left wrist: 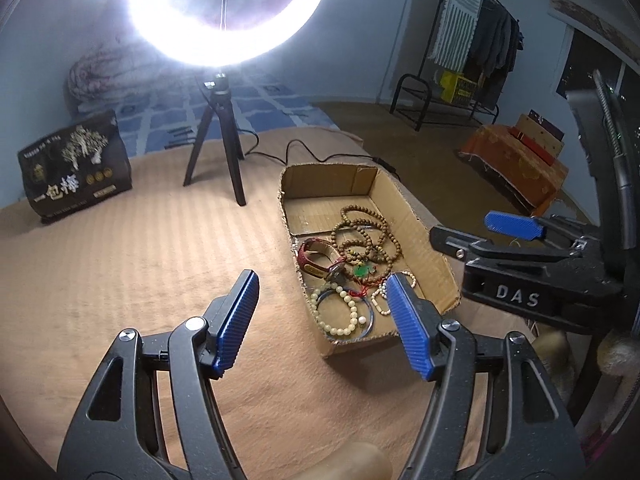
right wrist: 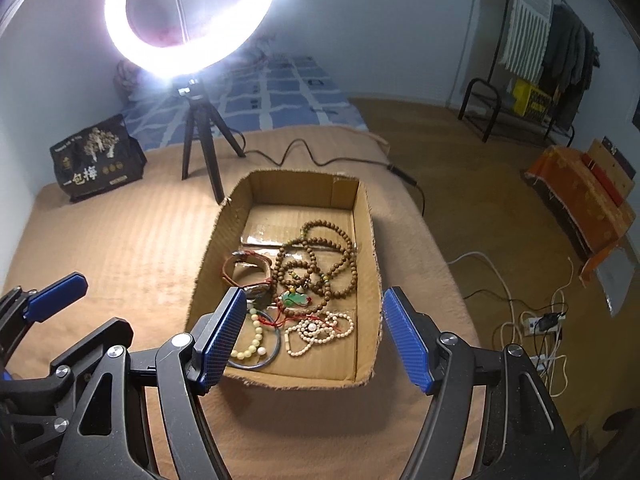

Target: Organize jewelry

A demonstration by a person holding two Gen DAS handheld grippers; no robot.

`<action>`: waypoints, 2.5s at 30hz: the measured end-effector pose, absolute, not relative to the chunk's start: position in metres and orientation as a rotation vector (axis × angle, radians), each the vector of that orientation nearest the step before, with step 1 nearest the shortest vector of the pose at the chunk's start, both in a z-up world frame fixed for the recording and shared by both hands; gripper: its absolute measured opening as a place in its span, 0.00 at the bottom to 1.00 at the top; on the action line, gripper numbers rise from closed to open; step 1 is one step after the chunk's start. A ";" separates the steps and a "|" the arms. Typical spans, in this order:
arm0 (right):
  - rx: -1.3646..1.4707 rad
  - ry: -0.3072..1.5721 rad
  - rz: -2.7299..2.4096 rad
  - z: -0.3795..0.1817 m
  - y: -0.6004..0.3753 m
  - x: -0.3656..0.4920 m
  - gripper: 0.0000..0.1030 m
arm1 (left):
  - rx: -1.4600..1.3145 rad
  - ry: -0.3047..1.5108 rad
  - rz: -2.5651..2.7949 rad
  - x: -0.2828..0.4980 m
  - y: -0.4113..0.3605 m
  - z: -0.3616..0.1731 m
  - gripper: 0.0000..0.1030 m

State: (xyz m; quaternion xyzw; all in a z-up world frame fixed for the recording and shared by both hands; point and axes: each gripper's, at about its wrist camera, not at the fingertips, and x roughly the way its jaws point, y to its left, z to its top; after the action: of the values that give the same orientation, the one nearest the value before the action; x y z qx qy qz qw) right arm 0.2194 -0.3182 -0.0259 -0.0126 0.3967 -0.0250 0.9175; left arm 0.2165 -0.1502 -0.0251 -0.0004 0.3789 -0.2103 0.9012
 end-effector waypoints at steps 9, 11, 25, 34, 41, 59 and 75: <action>-0.007 0.735 -0.044 -0.004 -0.312 0.183 0.77 | 0.007 0.710 -0.412 0.177 -0.129 0.000 0.76; -0.008 0.719 -0.048 -0.001 -0.311 0.173 0.77 | 0.018 0.698 -0.410 0.169 -0.129 0.004 0.77; -0.039 0.607 -0.081 0.005 -0.305 0.129 0.77 | 0.145 0.652 -0.387 0.124 -0.132 0.012 0.86; -0.033 0.598 -0.092 0.003 -0.304 0.122 0.78 | 0.188 0.628 -0.381 0.102 -0.135 0.014 0.97; -0.010 0.590 -0.102 0.002 -0.307 0.121 0.78 | 0.190 0.622 -0.359 0.100 -0.130 0.014 0.98; -0.022 0.616 -0.099 -0.002 -0.305 0.123 0.78 | 0.172 0.601 -0.329 0.098 -0.121 0.019 0.99; -0.023 0.623 -0.102 -0.004 -0.305 0.123 0.78 | 0.166 0.593 -0.326 0.098 -0.121 0.020 0.99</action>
State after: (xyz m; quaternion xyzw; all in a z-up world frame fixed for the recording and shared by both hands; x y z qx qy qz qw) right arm 0.1233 -0.3051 -0.0041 -0.0112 0.3062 -0.0500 0.9506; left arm 0.0982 -0.1205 0.0204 0.0813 0.2904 -0.1599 0.9399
